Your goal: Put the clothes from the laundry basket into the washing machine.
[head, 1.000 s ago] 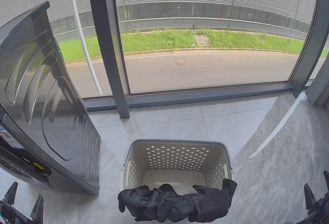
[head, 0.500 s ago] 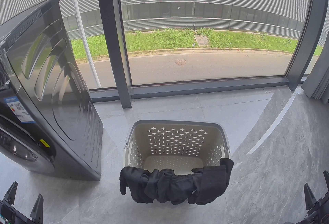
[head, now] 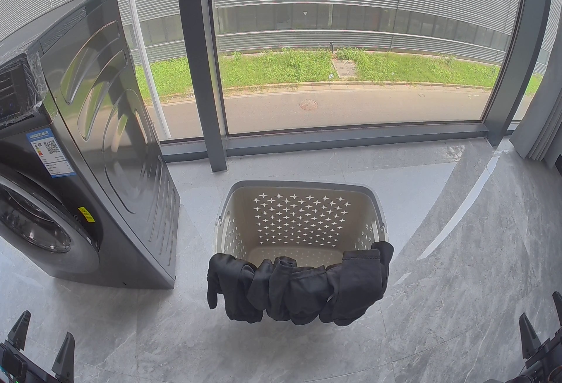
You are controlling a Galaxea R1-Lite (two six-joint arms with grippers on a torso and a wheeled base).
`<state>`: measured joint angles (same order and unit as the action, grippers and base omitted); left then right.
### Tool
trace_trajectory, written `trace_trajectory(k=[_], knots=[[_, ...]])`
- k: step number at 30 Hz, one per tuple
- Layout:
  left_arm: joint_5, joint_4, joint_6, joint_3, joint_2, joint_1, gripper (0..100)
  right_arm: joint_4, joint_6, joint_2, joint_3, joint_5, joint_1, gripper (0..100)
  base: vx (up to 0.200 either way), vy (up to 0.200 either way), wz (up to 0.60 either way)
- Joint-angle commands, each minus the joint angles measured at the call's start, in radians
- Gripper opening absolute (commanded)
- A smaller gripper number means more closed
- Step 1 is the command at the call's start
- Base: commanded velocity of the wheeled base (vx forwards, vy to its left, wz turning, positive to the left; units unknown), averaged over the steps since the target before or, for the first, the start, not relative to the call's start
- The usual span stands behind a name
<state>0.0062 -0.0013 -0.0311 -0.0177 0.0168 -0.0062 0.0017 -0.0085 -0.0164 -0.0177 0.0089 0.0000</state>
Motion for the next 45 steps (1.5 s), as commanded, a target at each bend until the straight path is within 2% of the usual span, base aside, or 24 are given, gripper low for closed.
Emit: trace_trajectory(k=[1, 45], knots=[[0.000, 0.000, -0.001, 0.018, -0.017, 0.000, 100, 0.000, -0.001, 0.016, 0.016, 0.000, 0.000, 100, 0.000, 0.000, 0.00], [0.000, 0.000, -0.001, 0.018, -0.017, 0.000, 100, 0.000, -0.002, 0.016, 0.016, 0.002, 0.000, 100, 0.000, 0.200, 0.00]])
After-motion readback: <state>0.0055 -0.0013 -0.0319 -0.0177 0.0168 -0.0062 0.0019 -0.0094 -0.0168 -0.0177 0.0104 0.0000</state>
